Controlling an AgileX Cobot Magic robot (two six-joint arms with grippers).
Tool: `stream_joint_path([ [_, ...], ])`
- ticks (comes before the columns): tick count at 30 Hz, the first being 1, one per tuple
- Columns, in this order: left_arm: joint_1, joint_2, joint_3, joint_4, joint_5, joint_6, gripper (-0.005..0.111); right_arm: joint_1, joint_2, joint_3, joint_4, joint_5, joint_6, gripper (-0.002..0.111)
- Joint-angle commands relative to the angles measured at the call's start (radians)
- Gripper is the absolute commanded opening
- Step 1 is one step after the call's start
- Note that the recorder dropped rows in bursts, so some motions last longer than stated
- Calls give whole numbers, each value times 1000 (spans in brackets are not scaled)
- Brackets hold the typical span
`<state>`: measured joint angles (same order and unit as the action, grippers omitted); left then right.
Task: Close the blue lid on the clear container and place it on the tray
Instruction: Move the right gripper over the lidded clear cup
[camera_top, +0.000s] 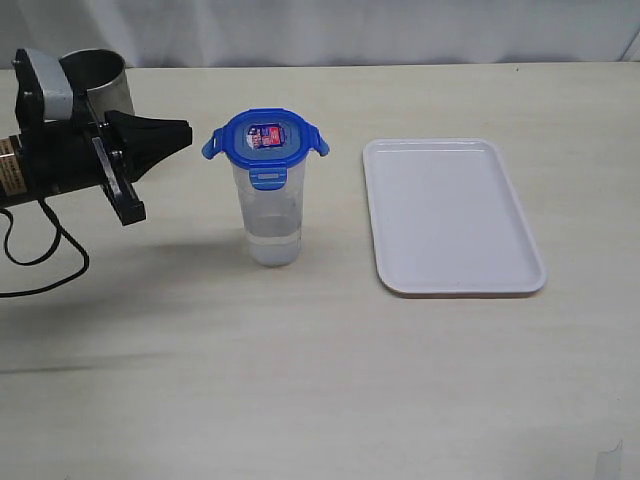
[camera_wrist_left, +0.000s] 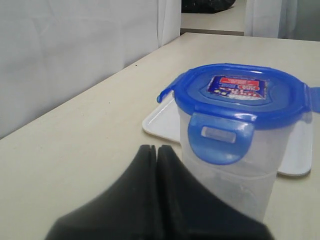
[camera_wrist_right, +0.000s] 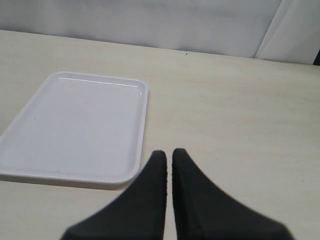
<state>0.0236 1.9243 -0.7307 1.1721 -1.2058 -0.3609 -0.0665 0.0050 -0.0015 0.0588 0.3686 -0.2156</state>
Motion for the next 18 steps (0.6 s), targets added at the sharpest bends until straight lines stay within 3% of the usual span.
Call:
stream_joint_path([
  [1,-2,3,-6,1,-15,-10,0,-6,-5,1,-31,-74,-8,4],
  [5,-2,3,-6,-1,-15,-10,0,-6,-5,1,-19,-300,-8,4],
  [8,-2,3,-6,-1,-15,-10,0,-6,-5,1,196,-564,30,4],
  [10,-2,3,-6,-3,-15,-10,0,-6,-5,1,355,-711,258,4],
  [12,-2,3,-6,-3,-15,-10,0,-6,-5,1,204,-737,359,4],
  [15,-2,3,-6,-3,-15,-10,0,-6,23,-35,-206,-840,757,4],
  [18,-2,3,-6,-15,-15,-10,0,-6,179,-143,-592,-976,1034,4],
])
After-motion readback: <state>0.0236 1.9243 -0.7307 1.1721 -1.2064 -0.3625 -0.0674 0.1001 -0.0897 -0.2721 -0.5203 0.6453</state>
